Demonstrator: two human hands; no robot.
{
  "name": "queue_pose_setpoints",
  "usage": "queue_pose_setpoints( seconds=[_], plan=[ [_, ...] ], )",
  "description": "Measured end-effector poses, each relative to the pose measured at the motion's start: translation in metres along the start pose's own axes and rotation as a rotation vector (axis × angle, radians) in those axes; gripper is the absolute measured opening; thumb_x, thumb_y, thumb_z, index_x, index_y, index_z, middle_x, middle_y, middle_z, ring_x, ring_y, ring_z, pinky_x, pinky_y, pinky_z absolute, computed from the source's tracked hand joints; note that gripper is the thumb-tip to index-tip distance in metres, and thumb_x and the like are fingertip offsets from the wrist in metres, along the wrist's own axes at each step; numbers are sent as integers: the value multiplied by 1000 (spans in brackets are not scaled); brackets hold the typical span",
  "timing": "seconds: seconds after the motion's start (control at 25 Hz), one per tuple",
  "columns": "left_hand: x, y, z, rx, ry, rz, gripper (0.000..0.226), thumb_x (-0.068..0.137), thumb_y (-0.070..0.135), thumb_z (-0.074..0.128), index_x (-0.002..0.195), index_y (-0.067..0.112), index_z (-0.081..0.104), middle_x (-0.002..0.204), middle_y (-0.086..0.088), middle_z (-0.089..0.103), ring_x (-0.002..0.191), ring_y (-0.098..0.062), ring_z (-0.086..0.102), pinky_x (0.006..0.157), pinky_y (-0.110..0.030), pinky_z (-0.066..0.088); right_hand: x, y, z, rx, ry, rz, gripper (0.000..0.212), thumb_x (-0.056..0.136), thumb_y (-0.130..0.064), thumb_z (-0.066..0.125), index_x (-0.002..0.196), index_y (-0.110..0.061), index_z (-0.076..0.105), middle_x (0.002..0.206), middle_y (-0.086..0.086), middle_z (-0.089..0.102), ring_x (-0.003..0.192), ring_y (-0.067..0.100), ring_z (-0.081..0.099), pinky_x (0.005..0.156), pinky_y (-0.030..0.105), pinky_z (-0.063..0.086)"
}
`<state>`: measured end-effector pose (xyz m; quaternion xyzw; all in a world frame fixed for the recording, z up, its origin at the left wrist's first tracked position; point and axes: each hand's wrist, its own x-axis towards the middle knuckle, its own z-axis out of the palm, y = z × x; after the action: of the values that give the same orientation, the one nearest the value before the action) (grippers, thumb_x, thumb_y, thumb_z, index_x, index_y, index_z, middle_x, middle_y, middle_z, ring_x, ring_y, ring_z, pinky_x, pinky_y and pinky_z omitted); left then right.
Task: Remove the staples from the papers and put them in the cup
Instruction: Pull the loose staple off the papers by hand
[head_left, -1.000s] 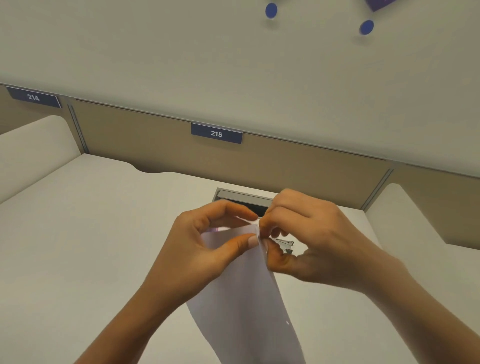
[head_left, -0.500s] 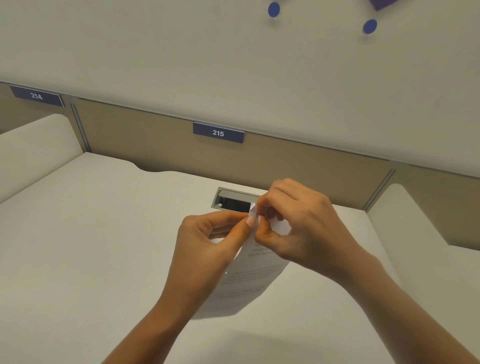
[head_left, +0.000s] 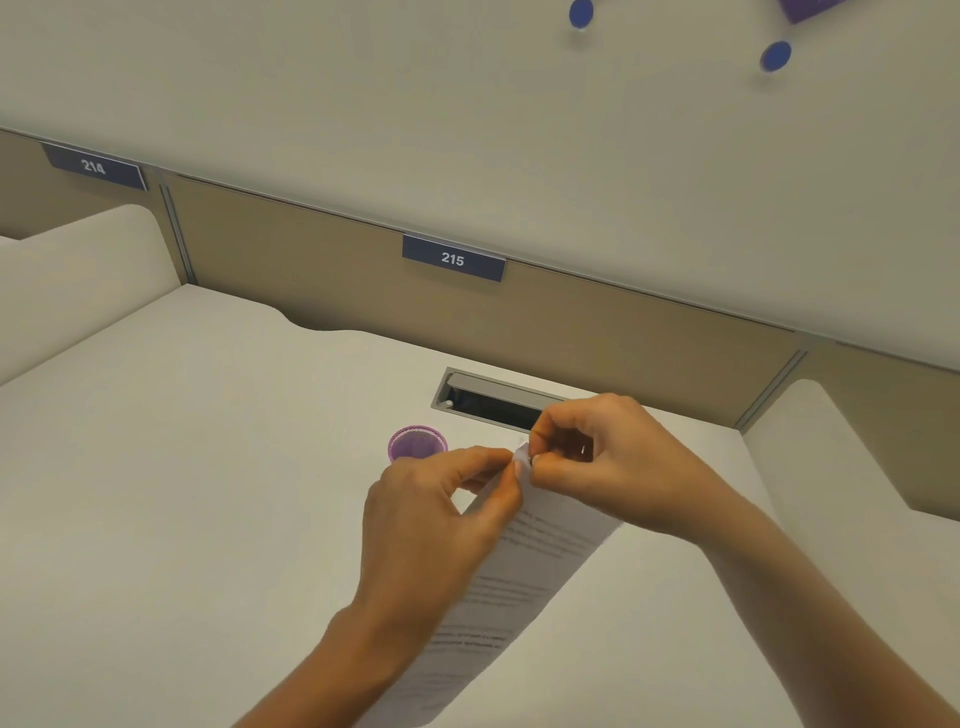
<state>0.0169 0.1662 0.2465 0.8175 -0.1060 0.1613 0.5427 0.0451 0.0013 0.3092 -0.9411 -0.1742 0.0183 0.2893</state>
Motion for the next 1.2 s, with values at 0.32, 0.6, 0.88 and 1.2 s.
queue_pose_setpoints(
  seconds=[0.32, 0.6, 0.88, 1.2],
  plan=[
    [-2, -18, 3, 116, 19, -34, 41, 79, 63, 50, 95, 35, 75, 85, 24, 74, 70, -1, 65, 63, 0, 35, 10, 0, 11, -17, -118, 94, 20, 84, -41, 64, 72, -25, 65, 65, -9, 61, 61, 7, 53, 56, 22, 43],
    [5, -29, -6, -233, 12, -186, 26, 79, 52, 61, 91, 35, 77, 81, 21, 75, 83, -6, 68, 68, -11, 50, 10, -1, 26, 92, 96, 64, 9, 86, -32, 67, 85, -25, 73, 79, -13, 68, 76, 9, 61, 58, 14, 43],
    [5, -32, -7, -299, -7, -180, 22, 80, 43, 65, 95, 31, 77, 84, 19, 76, 86, -5, 68, 71, -9, 50, 8, -6, 30, 9, 157, 18, 12, 84, -34, 68, 81, -23, 69, 74, -16, 64, 71, 10, 58, 54, 14, 44],
    [4, -41, -2, -170, 26, -124, 19, 80, 41, 70, 97, 33, 76, 86, 21, 75, 84, -3, 69, 69, -9, 52, 23, -9, 26, 47, -79, 141, 15, 87, -32, 61, 80, -21, 68, 71, -10, 65, 74, 15, 61, 61, 29, 49]
  ],
)
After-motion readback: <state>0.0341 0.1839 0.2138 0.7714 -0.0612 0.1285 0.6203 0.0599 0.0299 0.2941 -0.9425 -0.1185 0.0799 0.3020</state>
